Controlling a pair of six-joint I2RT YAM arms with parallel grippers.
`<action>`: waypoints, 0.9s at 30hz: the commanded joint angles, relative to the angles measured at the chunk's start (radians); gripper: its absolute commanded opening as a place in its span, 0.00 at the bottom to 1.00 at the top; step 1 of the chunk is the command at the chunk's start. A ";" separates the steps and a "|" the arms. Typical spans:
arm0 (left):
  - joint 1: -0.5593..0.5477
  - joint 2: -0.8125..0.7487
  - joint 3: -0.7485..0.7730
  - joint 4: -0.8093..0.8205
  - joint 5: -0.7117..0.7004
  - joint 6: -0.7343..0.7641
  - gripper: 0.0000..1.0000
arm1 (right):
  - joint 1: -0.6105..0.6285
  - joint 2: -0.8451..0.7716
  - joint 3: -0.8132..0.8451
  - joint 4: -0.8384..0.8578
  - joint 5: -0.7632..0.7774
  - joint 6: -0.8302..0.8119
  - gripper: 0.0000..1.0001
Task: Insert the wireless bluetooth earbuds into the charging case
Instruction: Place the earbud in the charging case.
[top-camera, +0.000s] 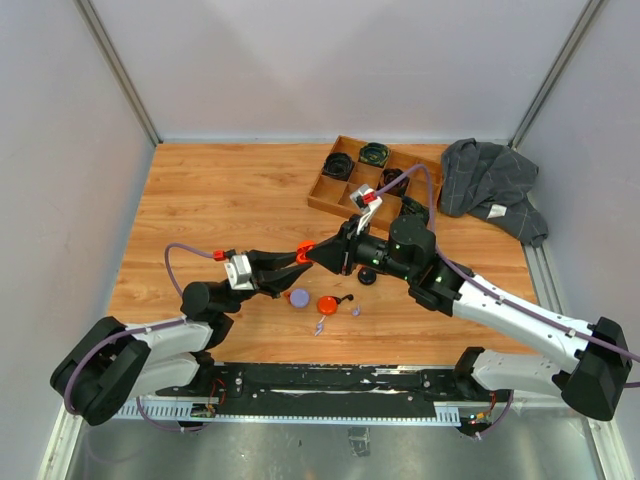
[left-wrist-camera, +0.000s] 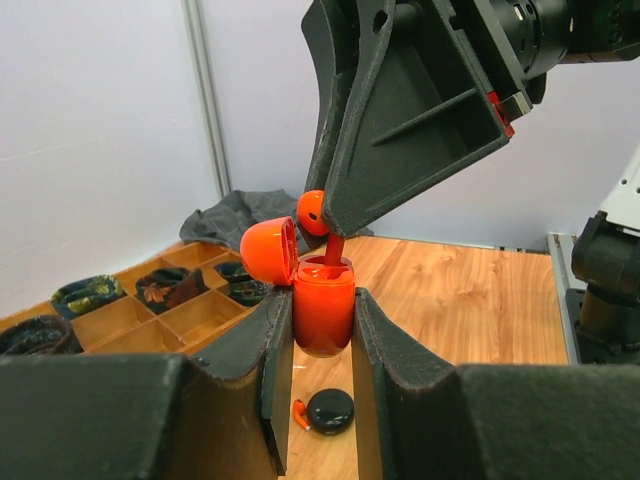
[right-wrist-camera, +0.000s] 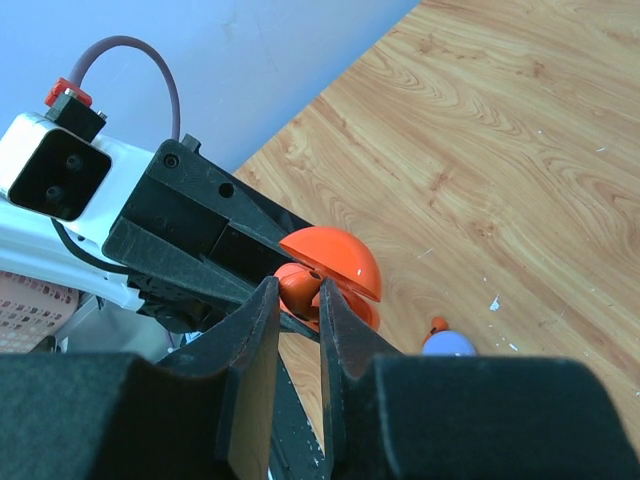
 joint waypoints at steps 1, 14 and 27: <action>-0.006 -0.018 0.013 0.236 -0.024 0.018 0.00 | 0.020 -0.001 -0.024 0.031 0.032 0.028 0.13; -0.006 -0.026 -0.002 0.238 -0.052 0.015 0.00 | 0.021 -0.004 -0.024 0.011 0.069 0.076 0.16; -0.006 -0.016 0.003 0.237 -0.062 0.024 0.00 | 0.029 0.034 -0.011 0.068 0.004 0.110 0.15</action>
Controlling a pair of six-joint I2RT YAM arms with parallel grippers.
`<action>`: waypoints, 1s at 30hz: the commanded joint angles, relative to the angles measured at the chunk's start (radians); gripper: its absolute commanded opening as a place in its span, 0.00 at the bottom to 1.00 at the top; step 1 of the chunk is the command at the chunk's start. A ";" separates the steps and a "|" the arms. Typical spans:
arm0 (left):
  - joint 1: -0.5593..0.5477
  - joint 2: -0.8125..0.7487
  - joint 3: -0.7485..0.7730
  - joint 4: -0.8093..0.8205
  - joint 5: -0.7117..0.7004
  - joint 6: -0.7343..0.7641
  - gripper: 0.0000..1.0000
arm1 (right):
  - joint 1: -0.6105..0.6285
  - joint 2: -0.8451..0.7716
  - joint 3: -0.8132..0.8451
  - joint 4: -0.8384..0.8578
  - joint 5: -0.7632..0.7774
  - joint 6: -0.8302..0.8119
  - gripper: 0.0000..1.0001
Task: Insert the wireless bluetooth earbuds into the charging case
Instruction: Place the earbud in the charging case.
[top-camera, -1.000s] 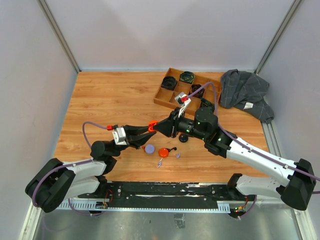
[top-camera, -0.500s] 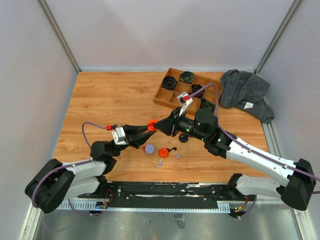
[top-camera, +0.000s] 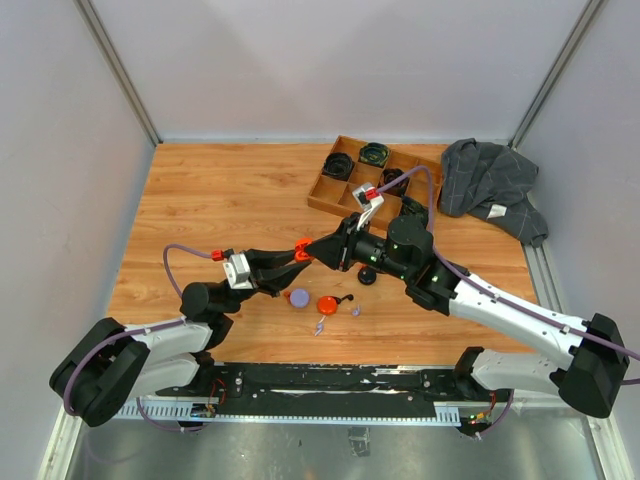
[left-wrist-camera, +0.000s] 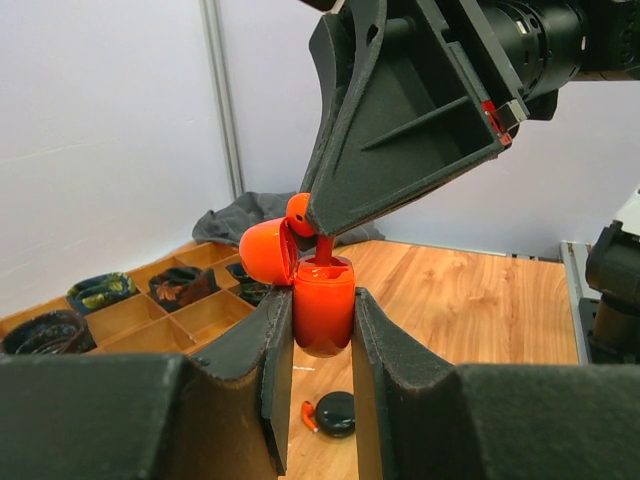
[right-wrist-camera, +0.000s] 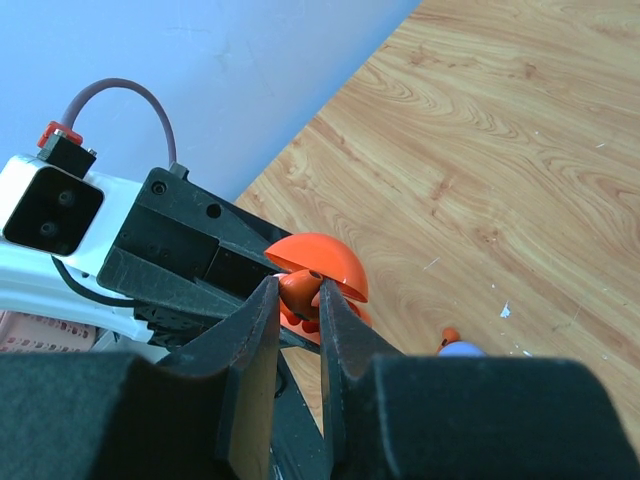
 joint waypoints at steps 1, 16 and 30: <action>-0.006 -0.009 0.005 0.239 -0.028 0.022 0.00 | 0.028 0.013 0.002 0.013 -0.035 0.025 0.15; -0.006 -0.025 -0.001 0.240 -0.090 0.009 0.00 | 0.032 0.028 -0.005 0.004 -0.027 0.051 0.16; -0.006 -0.030 -0.020 0.240 -0.076 0.004 0.00 | 0.032 -0.008 -0.016 -0.036 0.053 0.032 0.36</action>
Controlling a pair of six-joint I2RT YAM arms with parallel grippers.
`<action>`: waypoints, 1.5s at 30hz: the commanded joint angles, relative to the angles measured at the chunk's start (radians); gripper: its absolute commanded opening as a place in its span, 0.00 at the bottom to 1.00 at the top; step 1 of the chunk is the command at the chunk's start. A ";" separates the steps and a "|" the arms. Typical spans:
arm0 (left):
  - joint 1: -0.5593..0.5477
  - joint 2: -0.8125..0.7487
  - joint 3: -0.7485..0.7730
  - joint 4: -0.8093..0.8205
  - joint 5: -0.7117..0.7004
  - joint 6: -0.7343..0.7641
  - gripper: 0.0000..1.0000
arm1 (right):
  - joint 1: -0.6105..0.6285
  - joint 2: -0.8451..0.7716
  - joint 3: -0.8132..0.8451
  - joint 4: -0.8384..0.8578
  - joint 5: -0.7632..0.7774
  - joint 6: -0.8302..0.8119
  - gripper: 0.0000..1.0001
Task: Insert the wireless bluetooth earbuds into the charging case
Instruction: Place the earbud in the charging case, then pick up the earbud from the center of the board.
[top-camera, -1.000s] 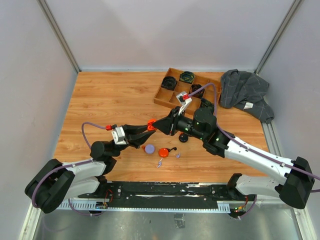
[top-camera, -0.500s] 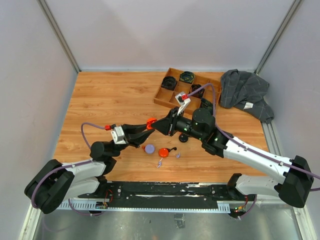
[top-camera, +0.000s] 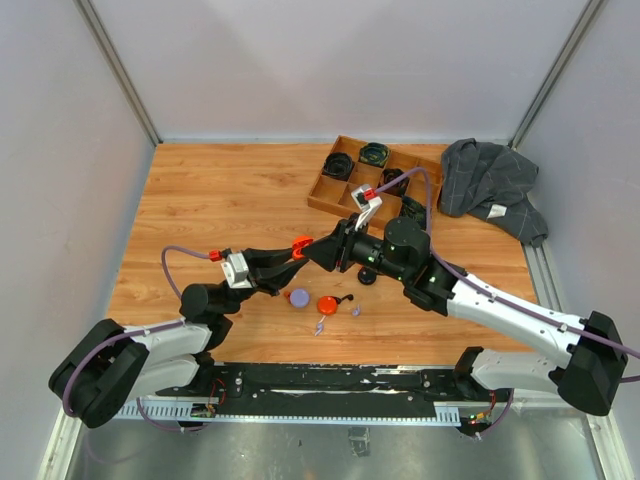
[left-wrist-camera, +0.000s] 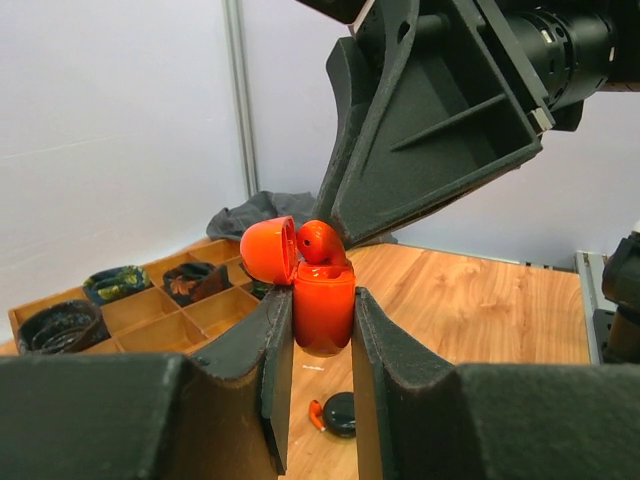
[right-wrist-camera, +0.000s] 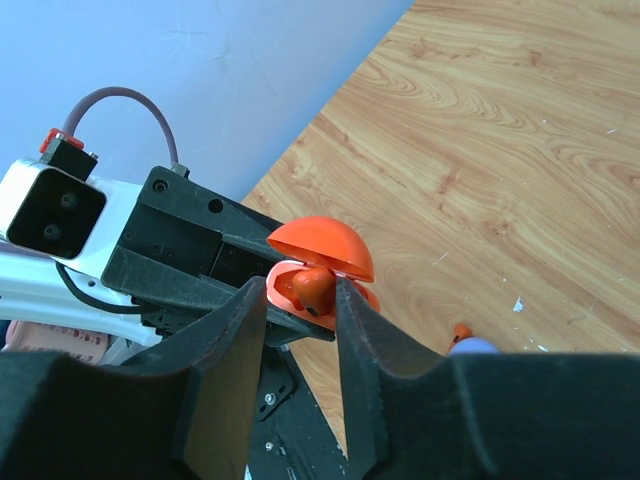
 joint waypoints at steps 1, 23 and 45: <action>-0.005 -0.020 -0.014 0.240 -0.031 0.004 0.00 | 0.019 -0.026 -0.015 -0.047 0.030 -0.013 0.38; -0.004 -0.217 -0.061 -0.277 -0.297 -0.106 0.00 | 0.008 -0.096 0.007 -0.300 0.175 -0.387 0.73; 0.171 -0.487 0.038 -1.029 -0.506 -0.324 0.00 | 0.075 0.400 0.181 -0.420 -0.005 -0.454 0.72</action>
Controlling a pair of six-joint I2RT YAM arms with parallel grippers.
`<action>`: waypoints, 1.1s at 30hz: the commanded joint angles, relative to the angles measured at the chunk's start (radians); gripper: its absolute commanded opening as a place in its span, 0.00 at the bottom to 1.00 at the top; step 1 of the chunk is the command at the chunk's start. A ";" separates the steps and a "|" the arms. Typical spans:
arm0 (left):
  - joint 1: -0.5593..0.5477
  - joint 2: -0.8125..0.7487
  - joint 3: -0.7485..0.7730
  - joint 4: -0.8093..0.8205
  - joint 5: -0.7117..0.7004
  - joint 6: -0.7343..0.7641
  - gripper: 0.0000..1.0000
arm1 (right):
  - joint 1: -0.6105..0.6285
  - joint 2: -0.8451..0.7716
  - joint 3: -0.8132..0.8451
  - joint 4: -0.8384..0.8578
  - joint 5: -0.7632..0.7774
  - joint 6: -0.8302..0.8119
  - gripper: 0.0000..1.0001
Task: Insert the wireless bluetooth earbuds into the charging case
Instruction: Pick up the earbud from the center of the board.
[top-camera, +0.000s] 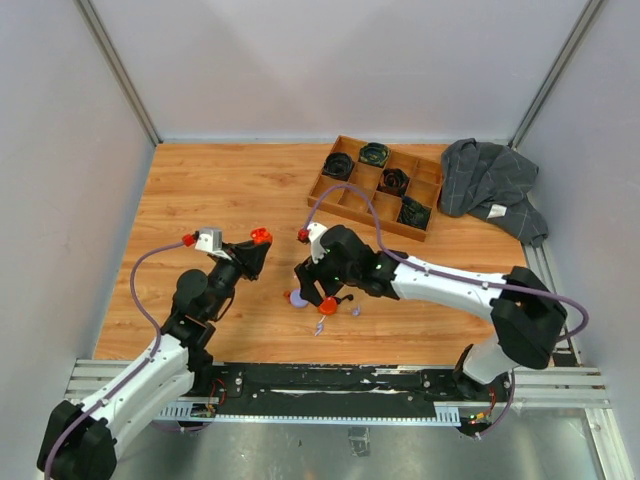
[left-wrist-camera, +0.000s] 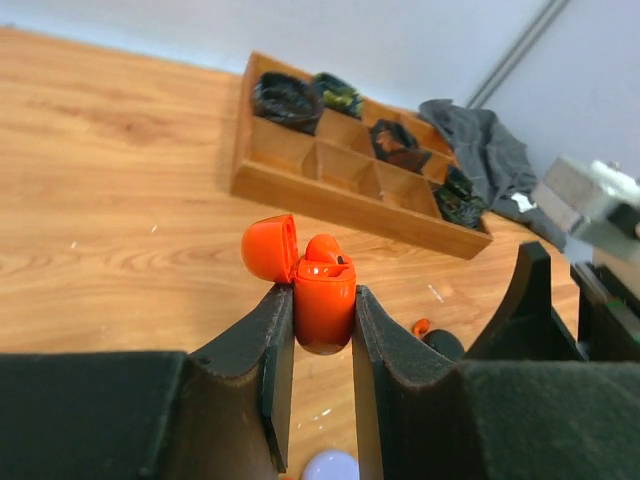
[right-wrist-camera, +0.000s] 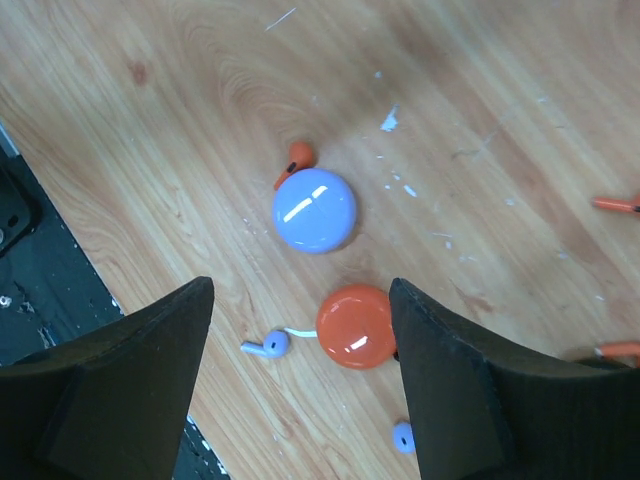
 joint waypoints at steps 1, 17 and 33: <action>0.056 -0.015 -0.018 -0.086 -0.015 -0.103 0.00 | 0.039 0.089 0.072 -0.022 -0.061 -0.031 0.72; 0.110 -0.036 -0.096 -0.128 -0.030 -0.139 0.00 | 0.110 0.343 0.268 -0.089 -0.085 -0.053 0.55; 0.109 -0.050 -0.103 -0.098 -0.009 -0.125 0.00 | 0.098 0.470 0.350 -0.222 0.055 -0.005 0.48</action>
